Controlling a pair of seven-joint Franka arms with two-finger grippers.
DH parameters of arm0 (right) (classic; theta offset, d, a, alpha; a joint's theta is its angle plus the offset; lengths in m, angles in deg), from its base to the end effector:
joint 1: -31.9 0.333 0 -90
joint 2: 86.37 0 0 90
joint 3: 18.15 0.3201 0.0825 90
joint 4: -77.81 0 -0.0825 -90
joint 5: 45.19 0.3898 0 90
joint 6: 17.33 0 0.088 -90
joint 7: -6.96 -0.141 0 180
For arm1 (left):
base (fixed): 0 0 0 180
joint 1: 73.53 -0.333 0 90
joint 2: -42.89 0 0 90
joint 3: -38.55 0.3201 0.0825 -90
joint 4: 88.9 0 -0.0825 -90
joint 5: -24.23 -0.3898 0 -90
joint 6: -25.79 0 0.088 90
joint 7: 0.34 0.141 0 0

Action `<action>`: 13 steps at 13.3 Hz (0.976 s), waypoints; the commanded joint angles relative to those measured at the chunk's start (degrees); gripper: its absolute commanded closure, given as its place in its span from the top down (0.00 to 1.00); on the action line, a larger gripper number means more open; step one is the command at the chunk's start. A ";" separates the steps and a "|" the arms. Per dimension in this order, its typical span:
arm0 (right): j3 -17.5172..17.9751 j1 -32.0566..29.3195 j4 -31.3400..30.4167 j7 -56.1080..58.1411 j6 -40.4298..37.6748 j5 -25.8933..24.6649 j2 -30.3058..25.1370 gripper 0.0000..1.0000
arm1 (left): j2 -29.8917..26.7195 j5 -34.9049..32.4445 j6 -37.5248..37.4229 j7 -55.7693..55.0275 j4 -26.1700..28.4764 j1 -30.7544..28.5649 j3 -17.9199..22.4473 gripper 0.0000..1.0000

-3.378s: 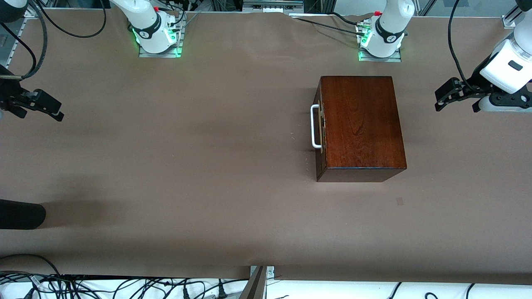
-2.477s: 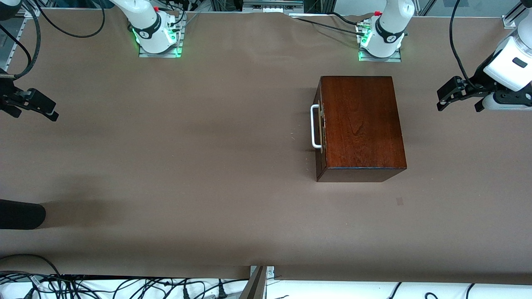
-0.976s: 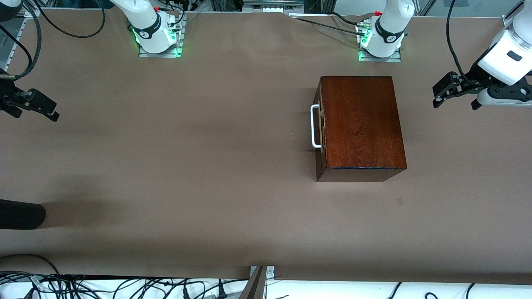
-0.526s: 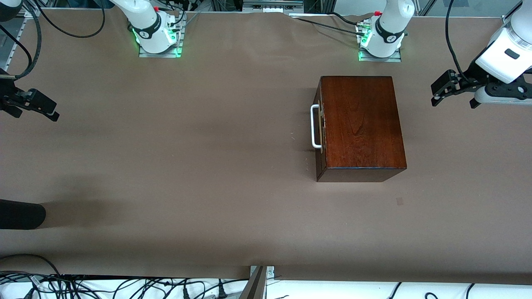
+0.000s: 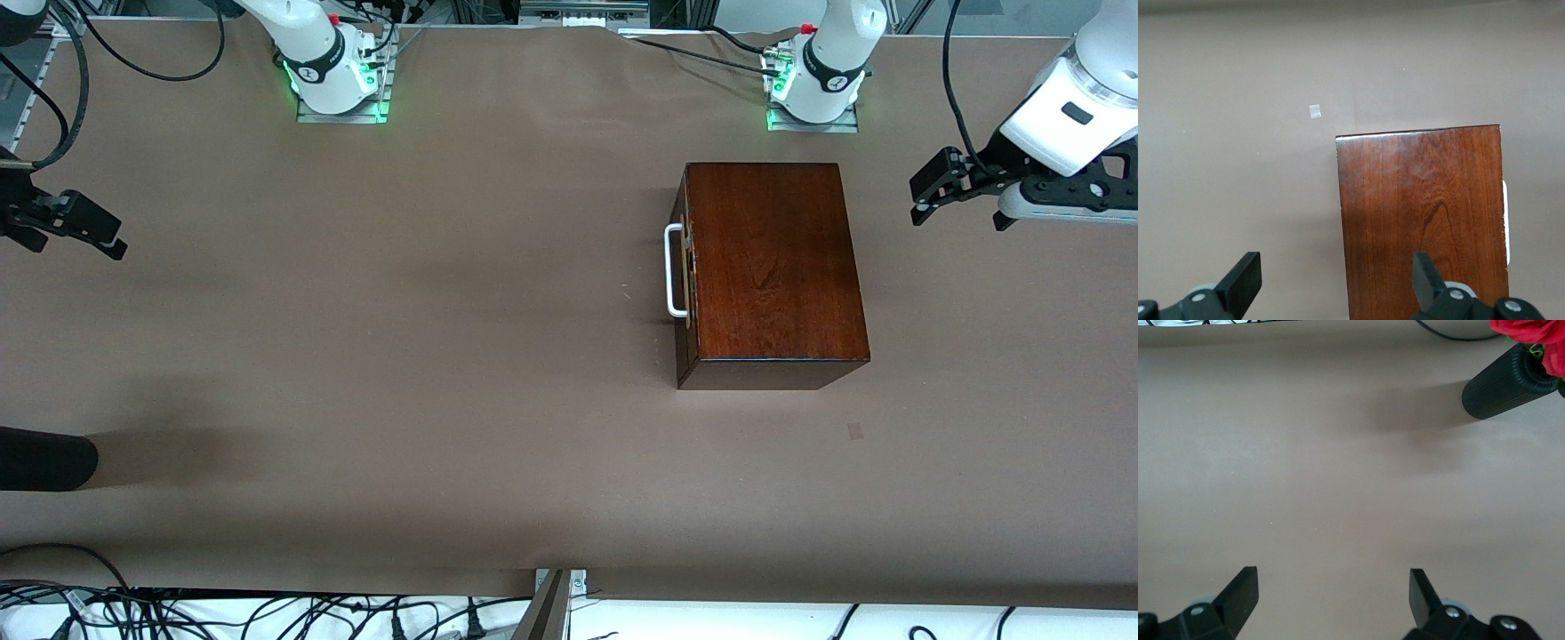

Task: Open drawer, take yellow block, close drawer
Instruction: 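Move the left gripper over the box toward the white drawer handle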

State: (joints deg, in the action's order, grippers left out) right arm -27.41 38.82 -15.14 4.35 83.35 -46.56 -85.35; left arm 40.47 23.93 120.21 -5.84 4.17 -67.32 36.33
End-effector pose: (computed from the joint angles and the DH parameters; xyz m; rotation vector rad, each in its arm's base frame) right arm 0.5860 -0.0262 0.5773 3.1072 -0.1293 0.1828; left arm 0.5507 -0.0813 0.5994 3.1377 -0.0806 0.1038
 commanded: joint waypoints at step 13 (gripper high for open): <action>0.04 -0.15 0.40 1.64 -0.49 1.10 0.48 1.00 | 2.25 -0.58 -0.55 -3.72 -2.01 3.02 -0.42 1.00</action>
State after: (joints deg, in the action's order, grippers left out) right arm -27.41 38.82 -15.15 4.51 83.35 -46.52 -85.11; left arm 41.43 23.92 120.21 -8.37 4.17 -64.89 35.95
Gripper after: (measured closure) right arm 0.000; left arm 0.000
